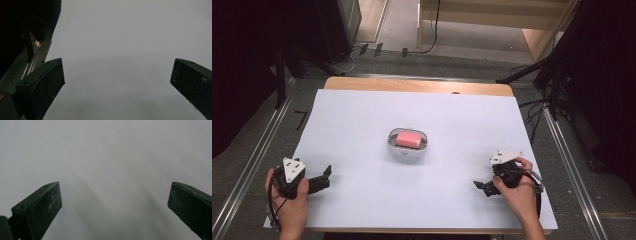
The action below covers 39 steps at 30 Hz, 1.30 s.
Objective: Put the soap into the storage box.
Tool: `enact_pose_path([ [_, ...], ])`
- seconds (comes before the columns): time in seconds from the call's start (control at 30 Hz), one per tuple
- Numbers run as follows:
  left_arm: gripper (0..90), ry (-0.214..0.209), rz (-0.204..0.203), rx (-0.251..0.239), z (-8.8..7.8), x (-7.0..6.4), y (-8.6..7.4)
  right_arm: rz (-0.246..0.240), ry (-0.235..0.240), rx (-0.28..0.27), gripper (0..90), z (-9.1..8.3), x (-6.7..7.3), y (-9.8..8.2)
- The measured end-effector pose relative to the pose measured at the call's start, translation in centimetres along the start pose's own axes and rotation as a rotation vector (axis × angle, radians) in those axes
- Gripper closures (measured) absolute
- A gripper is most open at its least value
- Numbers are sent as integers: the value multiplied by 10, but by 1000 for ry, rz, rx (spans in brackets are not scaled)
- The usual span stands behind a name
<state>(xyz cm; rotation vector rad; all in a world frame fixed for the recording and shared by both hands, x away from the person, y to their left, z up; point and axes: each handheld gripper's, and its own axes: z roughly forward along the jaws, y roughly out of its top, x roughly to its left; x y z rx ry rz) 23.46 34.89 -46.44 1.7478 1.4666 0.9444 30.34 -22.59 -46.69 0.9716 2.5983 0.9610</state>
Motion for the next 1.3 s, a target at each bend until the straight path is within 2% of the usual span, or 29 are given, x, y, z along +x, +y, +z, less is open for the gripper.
enact_pose_path([
  [0.73,0,2,3,1,0,0,0,92,-29,-71,0,-16,-10,-40],
  [1.13,0,1,-1,0,0,0,0,181,-59,-151,0,-28,-18,-69],
  [1.2,0,0,-1,1,0,0,0,192,-58,-182,0,-30,-19,-71],
  [1.3,0,-3,-2,5,0,0,0,206,-85,-186,0,-31,-18,-71],
])
